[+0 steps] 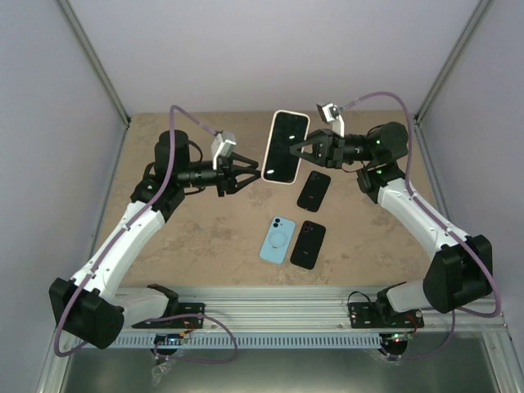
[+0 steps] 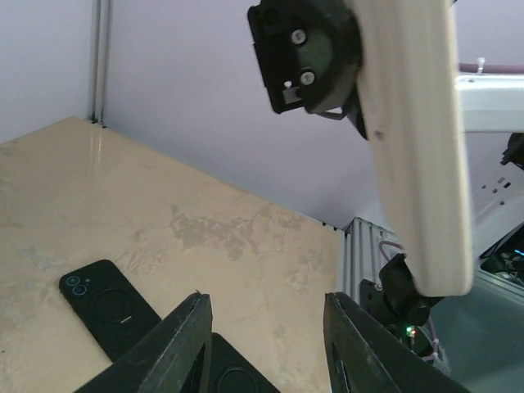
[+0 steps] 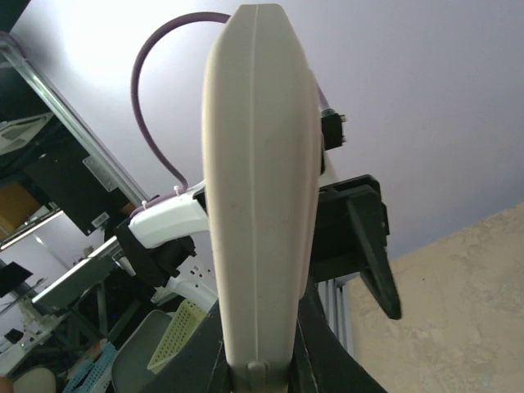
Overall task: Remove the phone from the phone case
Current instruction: Remove the phone case from the phone.
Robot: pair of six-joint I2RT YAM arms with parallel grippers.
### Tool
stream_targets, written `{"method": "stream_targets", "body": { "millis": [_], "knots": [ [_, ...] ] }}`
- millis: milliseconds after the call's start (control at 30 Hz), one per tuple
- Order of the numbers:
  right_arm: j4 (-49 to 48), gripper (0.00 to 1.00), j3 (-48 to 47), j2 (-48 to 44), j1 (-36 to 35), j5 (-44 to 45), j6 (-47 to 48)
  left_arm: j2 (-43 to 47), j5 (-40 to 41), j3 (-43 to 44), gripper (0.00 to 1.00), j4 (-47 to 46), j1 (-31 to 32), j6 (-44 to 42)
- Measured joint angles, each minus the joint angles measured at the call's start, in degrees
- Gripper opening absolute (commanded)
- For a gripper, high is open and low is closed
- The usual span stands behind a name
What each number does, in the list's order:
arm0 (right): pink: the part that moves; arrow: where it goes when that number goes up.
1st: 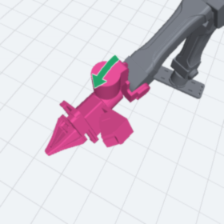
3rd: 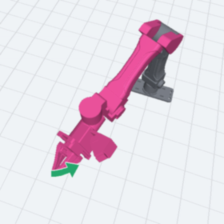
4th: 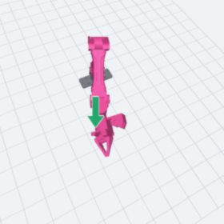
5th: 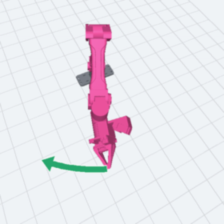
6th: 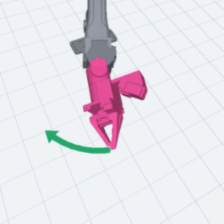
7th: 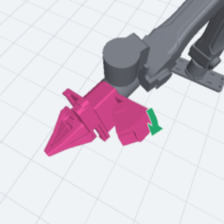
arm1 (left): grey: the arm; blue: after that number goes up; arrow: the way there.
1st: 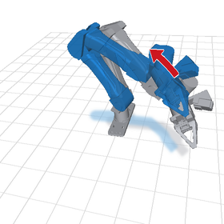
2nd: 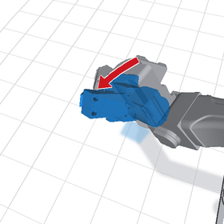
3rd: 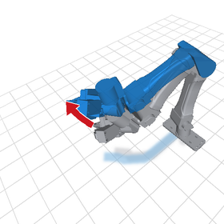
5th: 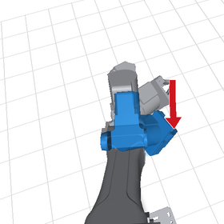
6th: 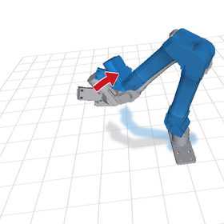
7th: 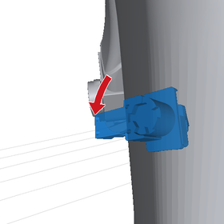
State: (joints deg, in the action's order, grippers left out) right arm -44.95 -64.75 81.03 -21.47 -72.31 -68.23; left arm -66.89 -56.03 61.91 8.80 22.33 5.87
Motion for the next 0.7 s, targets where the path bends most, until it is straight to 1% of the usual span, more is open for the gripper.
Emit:
{"method": "stream_targets", "body": {
  "millis": [133, 267, 400, 700],
  "knots": [
    [-0.28, 0.0, 0.0, -0.44, 0.04, -0.42, 0.0, -0.22, -0.11, 0.02, 0.52, 1.49, -0.15, -1.22],
    [-0.22, 0.01, 0.0, -0.52, 0.48, -0.33, 0.04, -0.22, -3.89, 0.04, 0.58, 2.8, -0.13, -1.77],
    [0.2, 0.01, 0.0, -0.52, 0.7, -0.04, 0.09, -0.2, -6.25, 0.04, 0.59, 2.84, 0.35, -1.36],
    [1.05, 0.01, 0.0, -0.52, 0.72, 1.03, 0.31, -0.24, -6.03, 0.42, 0.59, -0.85, 1.31, 3.67]
  ]
}}
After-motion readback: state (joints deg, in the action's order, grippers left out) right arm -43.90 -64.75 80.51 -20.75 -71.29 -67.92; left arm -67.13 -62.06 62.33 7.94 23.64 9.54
